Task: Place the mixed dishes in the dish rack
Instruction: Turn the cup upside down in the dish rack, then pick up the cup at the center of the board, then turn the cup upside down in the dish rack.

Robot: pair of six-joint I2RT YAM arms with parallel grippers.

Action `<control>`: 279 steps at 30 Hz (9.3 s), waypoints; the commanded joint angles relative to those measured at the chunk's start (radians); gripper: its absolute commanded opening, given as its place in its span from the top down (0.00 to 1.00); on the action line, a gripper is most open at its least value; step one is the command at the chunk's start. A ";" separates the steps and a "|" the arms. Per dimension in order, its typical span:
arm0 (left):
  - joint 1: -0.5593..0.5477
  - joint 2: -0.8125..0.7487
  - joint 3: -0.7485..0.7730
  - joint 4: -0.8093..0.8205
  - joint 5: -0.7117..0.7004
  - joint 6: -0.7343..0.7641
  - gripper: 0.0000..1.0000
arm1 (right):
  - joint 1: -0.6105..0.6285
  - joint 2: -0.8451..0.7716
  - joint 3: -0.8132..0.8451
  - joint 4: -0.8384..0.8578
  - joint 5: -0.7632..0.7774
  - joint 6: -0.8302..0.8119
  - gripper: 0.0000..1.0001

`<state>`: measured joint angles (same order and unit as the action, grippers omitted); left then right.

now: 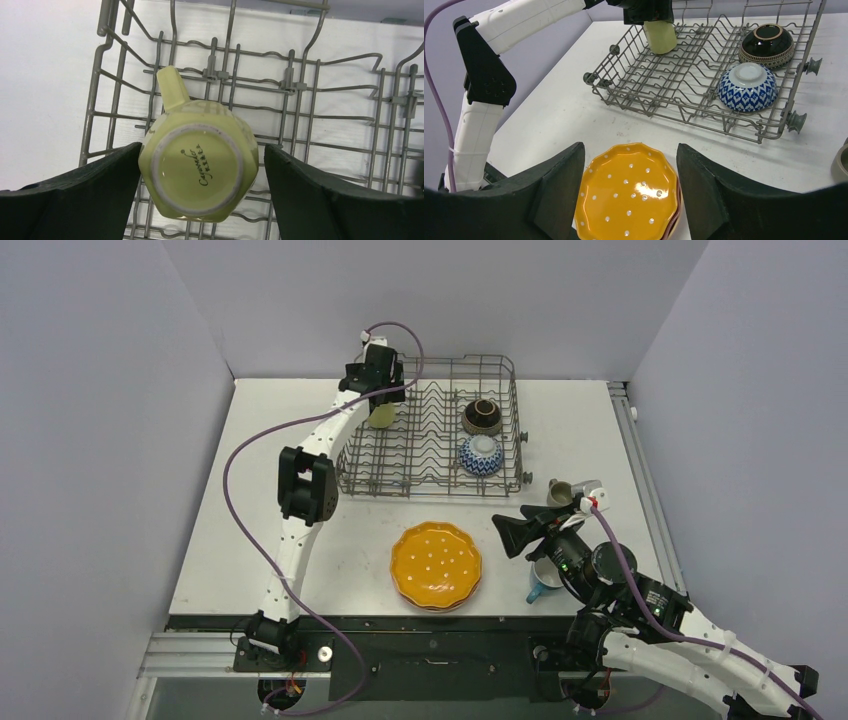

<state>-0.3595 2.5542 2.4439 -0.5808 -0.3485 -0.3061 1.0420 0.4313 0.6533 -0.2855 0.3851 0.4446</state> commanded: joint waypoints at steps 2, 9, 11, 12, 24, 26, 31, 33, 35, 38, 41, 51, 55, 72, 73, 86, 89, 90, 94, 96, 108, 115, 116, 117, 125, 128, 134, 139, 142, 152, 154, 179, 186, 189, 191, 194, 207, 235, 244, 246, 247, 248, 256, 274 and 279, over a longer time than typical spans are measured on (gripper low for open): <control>-0.004 -0.018 0.053 0.075 -0.029 0.010 0.09 | 0.001 0.011 -0.016 0.037 -0.007 -0.007 0.37; -0.007 -0.045 0.033 0.089 -0.030 0.004 0.03 | 0.001 0.001 -0.015 0.026 -0.004 -0.004 0.37; -0.010 -0.062 0.021 0.094 -0.035 0.008 0.04 | 0.000 -0.003 -0.011 0.025 -0.002 -0.004 0.36; -0.011 -0.067 0.017 0.095 -0.038 0.014 0.04 | 0.001 -0.003 -0.007 0.020 0.000 -0.005 0.36; -0.036 -0.211 -0.077 0.078 -0.109 0.054 0.04 | 0.001 0.076 0.116 -0.145 0.064 0.026 0.36; -0.043 -0.236 -0.100 0.075 -0.123 0.059 0.04 | -0.001 0.104 0.149 -0.195 0.078 0.039 0.36; -0.061 -0.300 -0.172 0.072 -0.156 0.065 0.04 | -0.002 0.146 0.220 -0.322 0.140 0.091 0.36; -0.070 -0.333 -0.209 0.070 -0.167 0.063 0.04 | -0.002 0.149 0.243 -0.372 0.166 0.118 0.36; -0.080 -0.370 -0.245 0.067 -0.176 0.056 0.04 | -0.001 0.151 0.266 -0.421 0.188 0.146 0.36; -0.103 -0.444 -0.318 0.064 -0.165 0.028 0.04 | -0.002 0.153 0.291 -0.486 0.215 0.201 0.36; -0.144 -0.504 -0.391 0.062 -0.157 0.008 0.04 | -0.001 0.160 0.317 -0.561 0.226 0.235 0.36; -0.266 -0.780 -0.771 0.101 -0.077 -0.068 0.04 | -0.007 0.193 0.448 -0.885 0.341 0.409 0.36; -0.310 -0.889 -0.921 0.127 -0.026 -0.089 0.04 | -0.008 0.197 0.465 -0.952 0.340 0.452 0.36; -0.468 -1.216 -1.326 0.195 0.153 -0.183 0.04 | -0.201 0.334 0.314 -1.008 0.170 0.509 0.42; -0.473 -1.232 -1.339 0.198 0.158 -0.188 0.04 | -0.209 0.341 0.300 -1.008 0.161 0.509 0.43; -0.541 -1.340 -1.514 0.286 0.256 -0.253 0.04 | -0.259 0.376 0.164 -1.045 0.106 0.600 0.45; -0.545 -1.369 -1.537 0.302 0.275 -0.263 0.04 | -0.269 0.386 0.126 -1.018 0.096 0.608 0.45; -0.546 -1.380 -1.541 0.306 0.279 -0.264 0.04 | -0.272 0.391 0.116 -1.014 0.099 0.609 0.45; -0.553 -1.404 -1.560 0.320 0.294 -0.273 0.04 | -0.311 0.405 0.086 -0.978 0.096 0.595 0.46; -0.554 -1.411 -1.567 0.325 0.299 -0.274 0.04 | -0.336 0.406 0.072 -0.961 0.092 0.586 0.47; -0.554 -1.418 -1.597 0.336 0.318 -0.277 0.04 | -0.417 0.422 0.013 -0.858 0.025 0.538 0.54; -0.554 -1.411 -1.601 0.331 0.316 -0.279 0.04 | -0.424 0.447 0.011 -0.841 0.005 0.519 0.73; -0.554 -1.411 -1.600 0.329 0.317 -0.279 0.04 | -0.425 0.446 0.012 -0.840 0.003 0.517 0.75; -0.553 -1.412 -1.599 0.327 0.317 -0.278 0.04 | -0.426 0.447 0.012 -0.838 0.002 0.516 0.81; -0.553 -1.418 -1.602 0.301 0.313 -0.278 0.04 | -0.428 0.441 0.013 -0.825 -0.013 0.508 1.00; -0.554 -1.433 -1.607 0.299 0.313 -0.289 0.04 | -0.429 0.414 0.038 -0.829 -0.006 0.508 1.00; -0.542 -1.466 -1.617 0.313 0.329 -0.323 0.04 | -0.430 0.357 0.118 -0.855 0.016 0.510 1.00; -0.512 -1.490 -1.643 0.368 0.419 -0.361 0.04 | -0.430 0.315 0.183 -0.861 0.008 0.510 1.00; -0.472 -1.503 -1.671 0.423 0.505 -0.394 0.04 | -0.430 0.296 0.212 -0.852 -0.003 0.508 1.00; -0.356 -1.567 -1.757 0.623 0.743 -0.538 0.04 | -0.427 0.180 0.267 -0.701 -0.126 0.504 1.00; -0.345 -1.577 -1.775 0.666 0.774 -0.577 0.04 | -0.428 0.163 0.268 -0.655 -0.158 0.505 1.00; -0.232 -1.760 -1.927 1.162 0.881 -1.079 0.04 | -0.252 0.217 0.212 0.181 -0.390 0.491 1.00; -0.230 -1.760 -1.955 1.310 0.856 -1.164 0.04 | -0.193 0.245 0.160 0.348 -0.360 0.512 1.00; -0.230 -1.761 -1.960 1.343 0.845 -1.177 0.04 | -0.184 0.255 0.141 0.418 -0.376 0.526 1.00; -0.230 -1.760 -1.964 1.368 0.841 -1.189 0.04 | -0.176 0.267 0.132 0.449 -0.377 0.532 1.00; -0.230 -1.755 -1.965 1.396 0.840 -1.203 0.04 | -0.159 0.288 0.123 0.497 -0.377 0.539 1.00; -0.231 -1.752 -1.965 1.432 0.817 -1.221 0.04 | -0.030 0.371 0.106 0.657 -0.311 0.514 1.00; -0.231 -1.769 -1.949 1.500 0.827 -1.242 0.04 | 0.062 0.491 0.095 0.790 -0.189 0.529 1.00; -0.231 -1.767 -1.948 1.510 0.838 -1.234 0.05 | 0.071 0.515 0.103 0.789 -0.175 0.527 1.00; -0.231 -1.766 -1.950 1.511 0.839 -1.234 0.07 | 0.075 0.519 0.106 0.787 -0.173 0.522 1.00; -0.231 -1.765 -1.950 1.512 0.839 -1.234 0.08 | 0.076 0.521 0.106 0.785 -0.172 0.519 1.00; -0.231 -1.764 -1.950 1.515 0.840 -1.234 0.09 | 0.078 0.521 0.106 0.785 -0.168 0.519 1.00; -0.231 -1.757 -1.948 1.527 0.846 -1.234 0.27 | 0.086 0.517 0.106 0.753 -0.145 0.496 1.00; -0.231 -1.744 -1.949 1.513 0.841 -1.217 1.00 | 0.090 0.469 0.097 0.653 -0.107 0.478 0.75; -0.231 -1.736 -1.932 1.496 0.840 -1.201 1.00 | 0.090 0.435 0.098 0.614 -0.092 0.469 0.64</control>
<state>-0.5919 0.8200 0.4789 0.8413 0.4877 -1.5276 1.1267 0.9066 0.7353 0.3367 0.2588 0.9272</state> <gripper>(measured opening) 0.698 0.333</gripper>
